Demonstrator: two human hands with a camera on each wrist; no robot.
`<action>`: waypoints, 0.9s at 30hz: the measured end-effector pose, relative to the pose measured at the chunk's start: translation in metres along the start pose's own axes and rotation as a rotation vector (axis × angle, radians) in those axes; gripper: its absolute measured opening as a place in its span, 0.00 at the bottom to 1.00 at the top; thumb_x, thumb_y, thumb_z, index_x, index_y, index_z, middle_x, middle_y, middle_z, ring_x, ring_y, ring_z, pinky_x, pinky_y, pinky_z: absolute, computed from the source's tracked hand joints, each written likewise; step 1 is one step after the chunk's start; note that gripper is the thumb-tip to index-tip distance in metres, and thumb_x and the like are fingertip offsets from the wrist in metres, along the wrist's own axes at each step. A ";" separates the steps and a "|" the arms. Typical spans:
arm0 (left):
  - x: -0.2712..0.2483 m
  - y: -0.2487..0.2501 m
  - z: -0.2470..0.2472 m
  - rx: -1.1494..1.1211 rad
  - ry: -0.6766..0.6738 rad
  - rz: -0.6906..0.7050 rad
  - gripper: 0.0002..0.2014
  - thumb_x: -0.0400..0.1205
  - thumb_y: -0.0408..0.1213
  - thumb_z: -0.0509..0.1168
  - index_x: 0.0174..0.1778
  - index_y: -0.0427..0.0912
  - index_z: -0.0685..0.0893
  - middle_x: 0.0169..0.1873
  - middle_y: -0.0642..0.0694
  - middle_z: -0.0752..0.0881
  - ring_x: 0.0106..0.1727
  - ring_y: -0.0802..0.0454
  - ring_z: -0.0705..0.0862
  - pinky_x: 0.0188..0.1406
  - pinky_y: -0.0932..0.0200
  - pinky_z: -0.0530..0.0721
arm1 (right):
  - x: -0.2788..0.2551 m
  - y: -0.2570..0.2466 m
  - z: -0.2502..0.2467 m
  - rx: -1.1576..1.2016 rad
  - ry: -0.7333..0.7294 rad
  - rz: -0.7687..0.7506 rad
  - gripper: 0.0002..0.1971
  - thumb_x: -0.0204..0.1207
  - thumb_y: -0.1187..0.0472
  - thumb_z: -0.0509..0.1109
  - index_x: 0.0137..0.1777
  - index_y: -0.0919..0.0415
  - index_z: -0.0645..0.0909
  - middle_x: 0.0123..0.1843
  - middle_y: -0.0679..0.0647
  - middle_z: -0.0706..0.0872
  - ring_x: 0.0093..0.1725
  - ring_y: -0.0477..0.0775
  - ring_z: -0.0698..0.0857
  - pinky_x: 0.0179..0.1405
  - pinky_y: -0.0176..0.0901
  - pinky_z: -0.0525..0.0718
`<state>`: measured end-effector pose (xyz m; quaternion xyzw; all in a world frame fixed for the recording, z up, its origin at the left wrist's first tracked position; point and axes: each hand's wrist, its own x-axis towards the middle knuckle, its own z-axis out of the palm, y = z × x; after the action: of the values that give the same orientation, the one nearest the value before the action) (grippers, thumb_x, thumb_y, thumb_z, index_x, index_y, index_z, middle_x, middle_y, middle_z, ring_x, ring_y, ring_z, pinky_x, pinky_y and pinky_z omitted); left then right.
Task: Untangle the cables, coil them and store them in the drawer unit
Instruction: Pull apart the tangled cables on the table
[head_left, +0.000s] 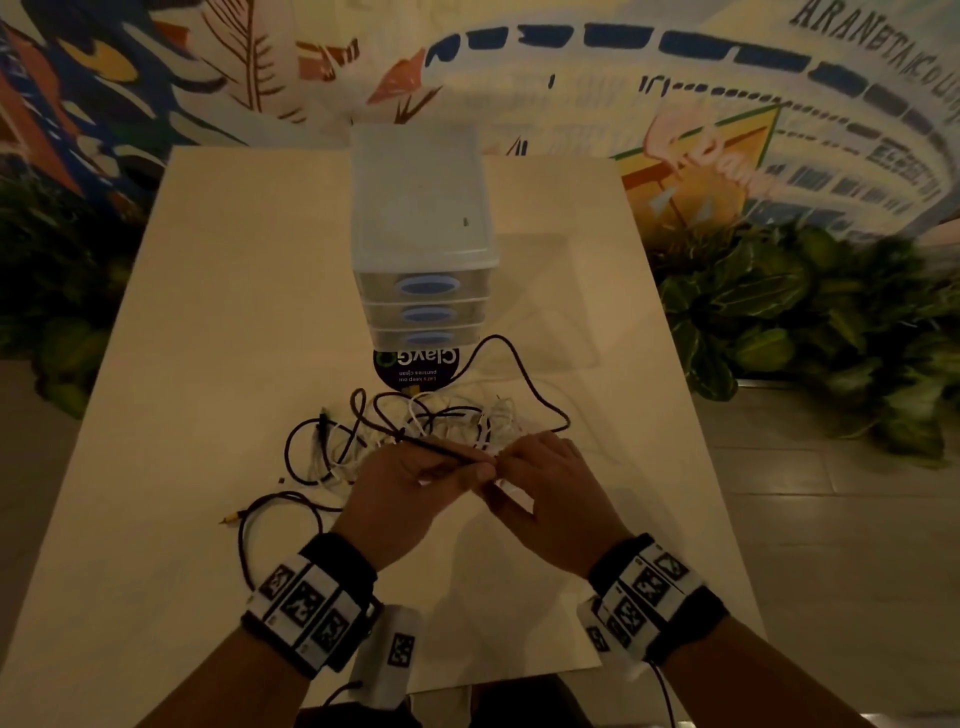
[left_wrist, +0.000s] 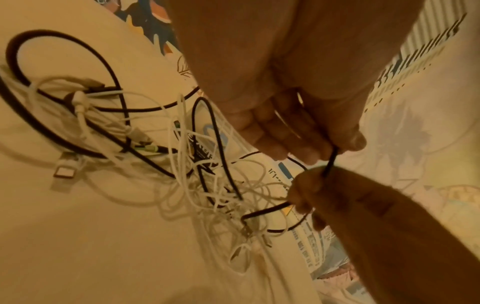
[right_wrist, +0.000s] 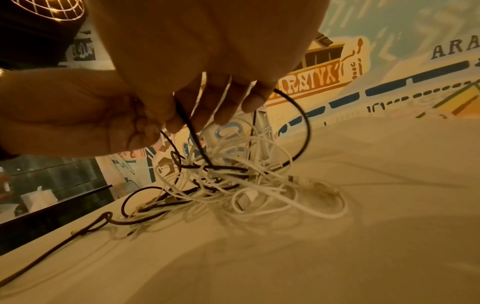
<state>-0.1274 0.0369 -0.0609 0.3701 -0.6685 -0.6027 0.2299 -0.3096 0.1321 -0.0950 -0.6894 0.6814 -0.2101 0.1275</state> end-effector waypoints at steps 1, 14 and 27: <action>-0.002 0.007 0.000 -0.080 0.019 0.012 0.01 0.76 0.41 0.79 0.42 0.51 0.96 0.41 0.52 0.94 0.49 0.55 0.92 0.53 0.58 0.89 | -0.002 0.001 0.002 0.008 -0.045 0.013 0.13 0.85 0.43 0.64 0.54 0.47 0.86 0.50 0.44 0.84 0.51 0.50 0.79 0.51 0.51 0.79; -0.003 0.010 -0.012 -0.022 -0.013 0.018 0.20 0.74 0.49 0.78 0.62 0.56 0.87 0.48 0.52 0.92 0.46 0.56 0.90 0.45 0.60 0.89 | -0.014 0.001 -0.006 0.057 0.023 -0.023 0.13 0.86 0.44 0.65 0.58 0.47 0.88 0.52 0.42 0.87 0.53 0.52 0.81 0.50 0.51 0.78; -0.007 0.039 -0.012 -0.054 0.251 0.289 0.06 0.80 0.47 0.70 0.45 0.52 0.91 0.37 0.51 0.91 0.36 0.54 0.88 0.39 0.63 0.85 | -0.007 0.001 0.004 0.200 -0.144 0.038 0.10 0.86 0.49 0.63 0.58 0.46 0.85 0.53 0.42 0.87 0.55 0.49 0.83 0.58 0.55 0.81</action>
<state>-0.1221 0.0347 -0.0195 0.3360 -0.6644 -0.5303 0.4055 -0.3082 0.1382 -0.1000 -0.6736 0.6590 -0.2246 0.2481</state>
